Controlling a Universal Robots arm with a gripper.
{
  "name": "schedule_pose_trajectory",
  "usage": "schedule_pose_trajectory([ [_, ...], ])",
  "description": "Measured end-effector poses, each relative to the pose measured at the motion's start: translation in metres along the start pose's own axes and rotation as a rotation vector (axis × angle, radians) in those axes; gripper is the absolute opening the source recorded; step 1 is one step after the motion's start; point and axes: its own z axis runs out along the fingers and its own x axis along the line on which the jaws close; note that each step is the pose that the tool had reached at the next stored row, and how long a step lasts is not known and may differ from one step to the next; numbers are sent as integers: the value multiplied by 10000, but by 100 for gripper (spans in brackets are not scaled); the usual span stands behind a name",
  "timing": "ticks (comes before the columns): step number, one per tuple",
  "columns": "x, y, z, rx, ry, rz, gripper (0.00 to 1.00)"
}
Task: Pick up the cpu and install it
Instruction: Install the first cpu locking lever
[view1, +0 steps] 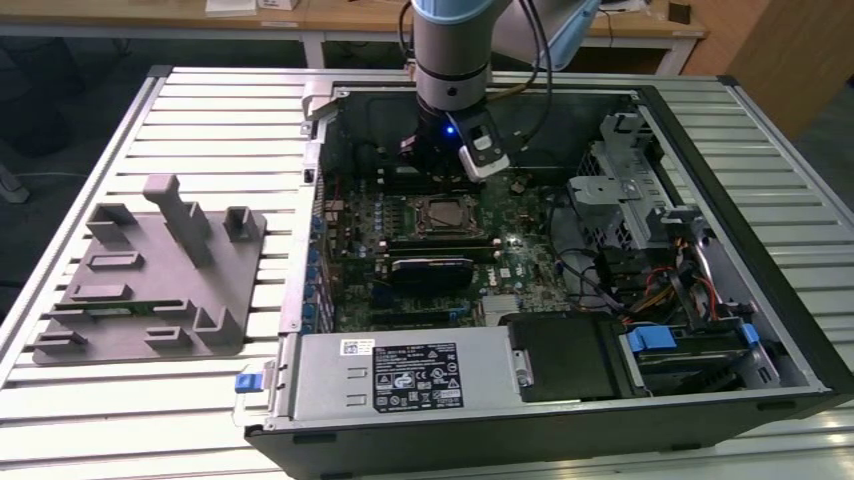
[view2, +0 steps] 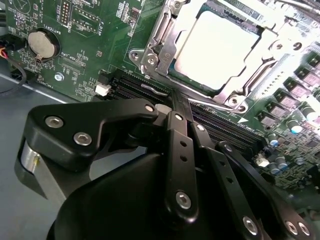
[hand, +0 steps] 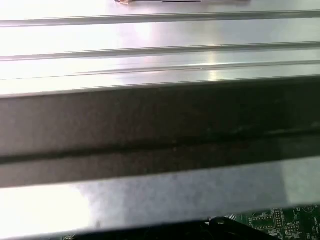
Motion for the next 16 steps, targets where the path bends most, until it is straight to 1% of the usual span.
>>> schedule_pose_trajectory([
  [16,-25,-3,18,11,-30,180,11],
])
